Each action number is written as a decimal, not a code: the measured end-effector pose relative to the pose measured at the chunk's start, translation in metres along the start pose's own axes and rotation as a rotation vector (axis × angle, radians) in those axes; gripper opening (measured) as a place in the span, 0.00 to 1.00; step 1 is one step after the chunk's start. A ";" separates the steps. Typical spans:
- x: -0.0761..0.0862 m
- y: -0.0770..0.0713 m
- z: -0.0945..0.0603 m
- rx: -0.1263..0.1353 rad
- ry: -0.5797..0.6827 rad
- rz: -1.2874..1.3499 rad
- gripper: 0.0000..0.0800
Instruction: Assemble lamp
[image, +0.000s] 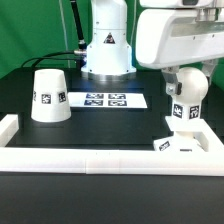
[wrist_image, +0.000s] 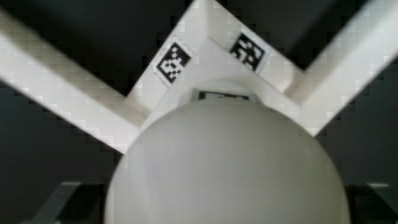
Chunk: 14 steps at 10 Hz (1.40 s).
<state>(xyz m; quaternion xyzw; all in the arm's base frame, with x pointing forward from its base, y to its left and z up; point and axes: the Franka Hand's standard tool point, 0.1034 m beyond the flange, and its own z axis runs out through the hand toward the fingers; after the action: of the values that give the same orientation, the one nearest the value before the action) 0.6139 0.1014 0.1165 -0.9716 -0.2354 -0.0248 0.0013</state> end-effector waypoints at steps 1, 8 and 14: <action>0.000 0.001 0.000 -0.001 0.000 0.115 0.72; 0.000 0.000 0.000 -0.004 -0.001 0.797 0.72; -0.001 -0.001 -0.002 0.000 -0.003 1.024 0.86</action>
Offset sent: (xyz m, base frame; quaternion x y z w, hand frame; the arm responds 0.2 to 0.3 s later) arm -0.0044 -0.0004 -0.0001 0.0146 -0.0095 0.2719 0.9622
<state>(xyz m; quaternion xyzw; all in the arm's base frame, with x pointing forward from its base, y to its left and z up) 0.6128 0.1020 0.1186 -0.9623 0.2710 -0.0194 0.0129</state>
